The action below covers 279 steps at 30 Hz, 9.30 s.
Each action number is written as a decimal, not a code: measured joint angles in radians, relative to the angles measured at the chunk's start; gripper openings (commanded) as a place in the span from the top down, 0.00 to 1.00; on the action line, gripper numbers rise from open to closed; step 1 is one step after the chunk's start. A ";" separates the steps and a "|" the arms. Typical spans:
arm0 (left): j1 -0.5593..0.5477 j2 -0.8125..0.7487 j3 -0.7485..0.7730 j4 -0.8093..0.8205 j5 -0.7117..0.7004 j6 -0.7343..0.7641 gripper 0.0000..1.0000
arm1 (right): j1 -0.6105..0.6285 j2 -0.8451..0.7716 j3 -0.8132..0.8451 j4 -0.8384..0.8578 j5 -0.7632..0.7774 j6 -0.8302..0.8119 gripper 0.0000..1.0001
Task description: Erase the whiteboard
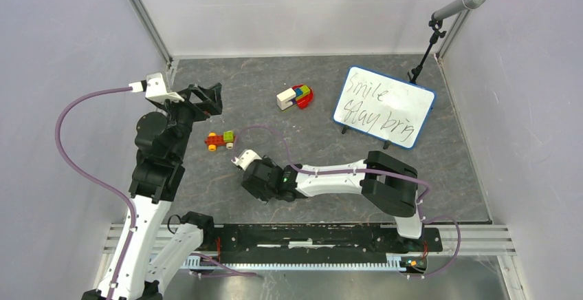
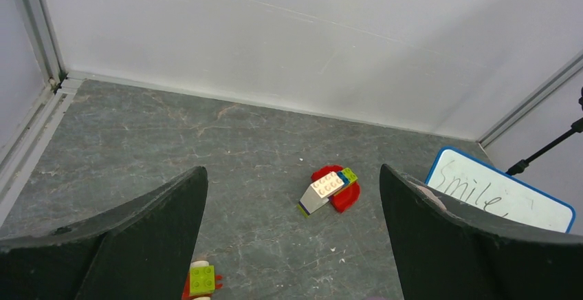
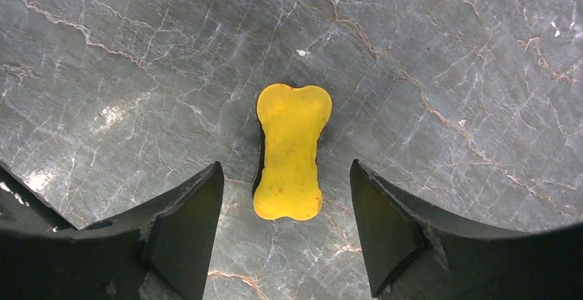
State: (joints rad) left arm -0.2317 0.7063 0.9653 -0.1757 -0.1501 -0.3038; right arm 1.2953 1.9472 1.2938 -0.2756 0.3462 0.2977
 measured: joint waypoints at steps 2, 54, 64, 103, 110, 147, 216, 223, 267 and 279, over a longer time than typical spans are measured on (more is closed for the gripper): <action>0.000 0.000 0.000 -0.004 -0.006 0.000 0.00 | 0.001 0.010 0.006 -0.001 0.001 0.003 0.29; -0.118 0.015 0.000 -0.010 -0.054 0.018 0.00 | -0.423 -0.227 -0.146 -0.010 0.303 -0.063 0.74; -0.300 0.064 -0.026 -0.010 -0.149 0.046 0.00 | -0.846 -0.266 -0.066 -0.010 0.407 -0.183 0.74; -0.335 0.125 -0.040 -0.003 -0.209 0.070 0.00 | -0.977 -0.199 0.033 0.050 0.352 -0.322 0.60; -0.335 0.127 -0.040 -0.002 -0.208 0.070 0.00 | -0.985 -0.201 0.017 0.074 0.344 -0.294 0.71; -0.335 0.220 -0.043 0.021 -0.048 0.069 0.00 | -0.864 -0.149 -0.005 0.155 0.322 -0.278 0.73; -0.335 0.232 -0.043 0.019 -0.030 0.069 0.00 | -0.969 -0.195 0.015 0.124 0.294 -0.344 0.39; -0.335 0.233 -0.043 0.019 -0.030 0.069 0.00 | -0.969 -0.180 0.013 0.129 0.278 -0.344 0.56; -0.336 0.235 -0.043 0.016 -0.031 0.069 0.00 | -0.988 -0.145 0.026 0.109 0.253 -0.373 0.39; -0.337 0.235 -0.043 0.016 -0.031 0.069 0.00 | -0.984 -0.171 0.026 0.110 0.237 -0.382 0.55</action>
State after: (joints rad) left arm -0.5690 0.9413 0.9226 -0.1600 -0.1806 -0.2344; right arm 0.3111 1.7767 1.3201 -0.1658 0.5835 -0.0845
